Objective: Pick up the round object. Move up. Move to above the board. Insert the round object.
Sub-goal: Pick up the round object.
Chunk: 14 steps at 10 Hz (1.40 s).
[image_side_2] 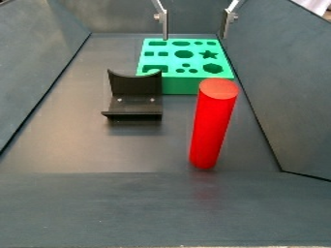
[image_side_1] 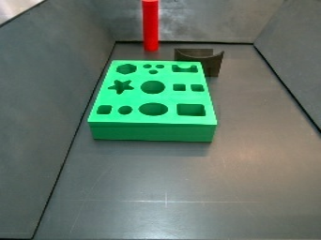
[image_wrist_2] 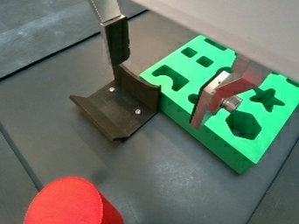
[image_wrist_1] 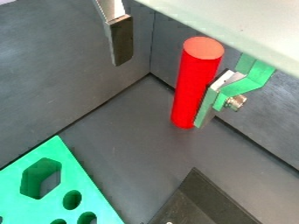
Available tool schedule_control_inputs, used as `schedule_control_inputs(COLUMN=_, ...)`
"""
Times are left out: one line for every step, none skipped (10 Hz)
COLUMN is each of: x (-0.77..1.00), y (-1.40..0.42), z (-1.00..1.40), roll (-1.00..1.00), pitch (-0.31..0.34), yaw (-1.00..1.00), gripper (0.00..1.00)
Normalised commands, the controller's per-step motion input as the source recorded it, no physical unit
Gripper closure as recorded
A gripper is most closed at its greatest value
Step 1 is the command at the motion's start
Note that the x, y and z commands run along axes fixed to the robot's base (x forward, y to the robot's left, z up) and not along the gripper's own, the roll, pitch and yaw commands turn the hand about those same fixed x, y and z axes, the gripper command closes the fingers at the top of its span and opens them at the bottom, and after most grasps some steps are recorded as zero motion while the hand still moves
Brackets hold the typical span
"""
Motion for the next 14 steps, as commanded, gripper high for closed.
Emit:
schedule_control_inputs(x=-0.11, y=0.48, z=-0.13, roll=-0.15, pitch=-0.083, yaw=0.00, gripper=0.00)
schedule_control_inputs(x=0.00, y=0.93, z=-0.08, roll=-0.14, pitch=-0.026, yaw=0.00, gripper=0.00)
schedule_control_inputs(x=0.11, y=0.91, z=0.00, roll=-0.10, pitch=0.000, yaw=0.05, gripper=0.00)
schedule_control_inputs(x=0.27, y=0.75, z=0.00, roll=-0.09, pitch=0.016, yaw=0.13, gripper=0.00)
schedule_control_inputs(x=0.29, y=0.71, z=0.00, roll=-0.13, pitch=0.033, yaw=0.12, gripper=0.00)
schedule_control_inputs(x=0.25, y=0.75, z=0.00, roll=-0.18, pitch=0.030, yaw=0.08, gripper=0.00)
schedule_control_inputs(x=0.16, y=0.83, z=-0.04, roll=-0.20, pitch=0.011, yaw=0.05, gripper=0.00)
schedule_control_inputs(x=0.00, y=0.78, z=-0.05, roll=-0.17, pitch=0.000, yaw=0.04, gripper=0.00)
schedule_control_inputs(x=-0.18, y=0.52, z=0.00, roll=-0.10, pitch=-0.049, yaw=0.06, gripper=0.00)
schedule_control_inputs(x=-0.19, y=0.49, z=-0.13, roll=-0.10, pitch=-0.041, yaw=0.05, gripper=0.00)
schedule_control_inputs(x=-0.06, y=0.41, z=-0.30, roll=-0.08, pitch=0.000, yaw=0.00, gripper=0.00)
schedule_control_inputs(x=0.00, y=0.14, z=-0.42, roll=-0.02, pitch=0.000, yaw=0.00, gripper=0.00)
schedule_control_inputs(x=0.00, y=0.00, z=-0.46, roll=0.00, pitch=0.000, yaw=0.06, gripper=0.00)
schedule_control_inputs(x=0.00, y=-0.09, z=-0.46, roll=0.00, pitch=0.000, yaw=0.08, gripper=0.00)
